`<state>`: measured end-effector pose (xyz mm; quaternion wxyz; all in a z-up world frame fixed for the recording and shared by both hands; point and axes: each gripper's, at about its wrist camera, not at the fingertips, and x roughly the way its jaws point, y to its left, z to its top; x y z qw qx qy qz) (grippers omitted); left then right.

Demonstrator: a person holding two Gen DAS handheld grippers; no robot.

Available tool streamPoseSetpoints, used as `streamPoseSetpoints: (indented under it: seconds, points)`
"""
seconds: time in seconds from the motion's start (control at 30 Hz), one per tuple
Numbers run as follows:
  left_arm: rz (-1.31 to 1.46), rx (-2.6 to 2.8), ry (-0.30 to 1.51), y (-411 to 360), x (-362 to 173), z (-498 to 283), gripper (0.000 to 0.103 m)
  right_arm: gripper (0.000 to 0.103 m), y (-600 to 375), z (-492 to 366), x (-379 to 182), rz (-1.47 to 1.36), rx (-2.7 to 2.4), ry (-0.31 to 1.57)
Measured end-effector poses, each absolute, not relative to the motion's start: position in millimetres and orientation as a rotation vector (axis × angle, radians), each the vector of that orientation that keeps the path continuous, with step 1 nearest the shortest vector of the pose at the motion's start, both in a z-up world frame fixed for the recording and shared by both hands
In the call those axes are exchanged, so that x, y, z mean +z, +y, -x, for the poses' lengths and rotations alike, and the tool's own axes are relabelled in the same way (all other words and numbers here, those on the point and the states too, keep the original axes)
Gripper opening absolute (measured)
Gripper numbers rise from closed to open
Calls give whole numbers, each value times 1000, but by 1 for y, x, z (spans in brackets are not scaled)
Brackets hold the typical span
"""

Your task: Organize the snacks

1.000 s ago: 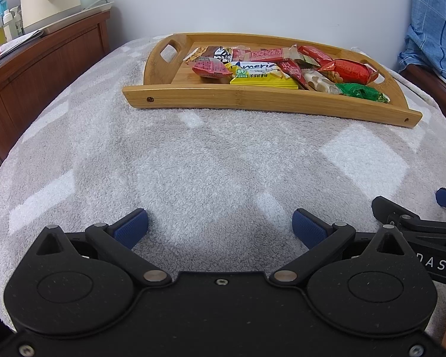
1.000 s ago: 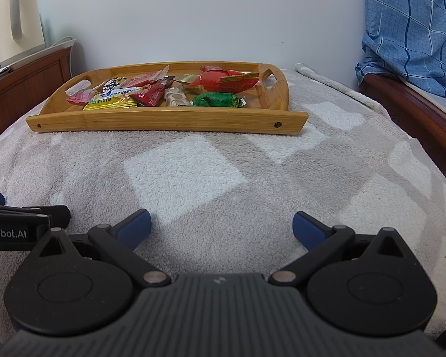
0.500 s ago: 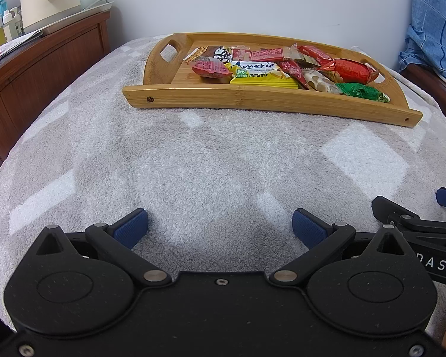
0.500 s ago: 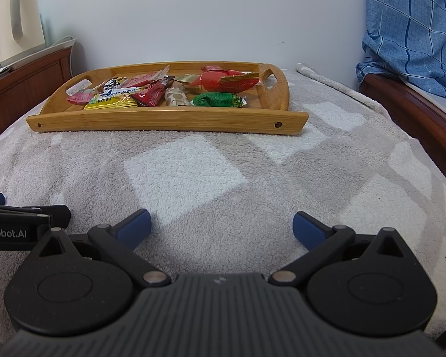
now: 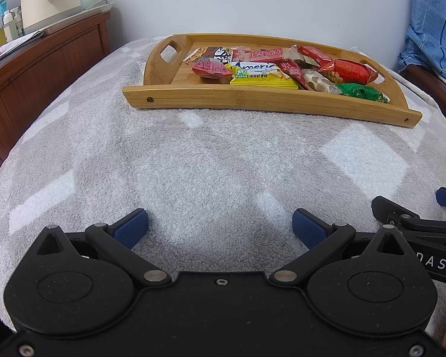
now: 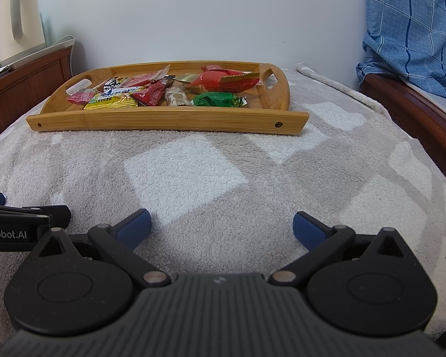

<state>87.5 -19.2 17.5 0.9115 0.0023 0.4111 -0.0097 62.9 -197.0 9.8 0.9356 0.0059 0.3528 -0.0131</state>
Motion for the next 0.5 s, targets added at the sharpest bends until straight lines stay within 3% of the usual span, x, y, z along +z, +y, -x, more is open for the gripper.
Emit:
streamPoseSetpoints:
  seconds: [0.5]
  points:
    - [-4,-17,844,-19,18,-88,103,103,-197,-63,10,-12,-27,721]
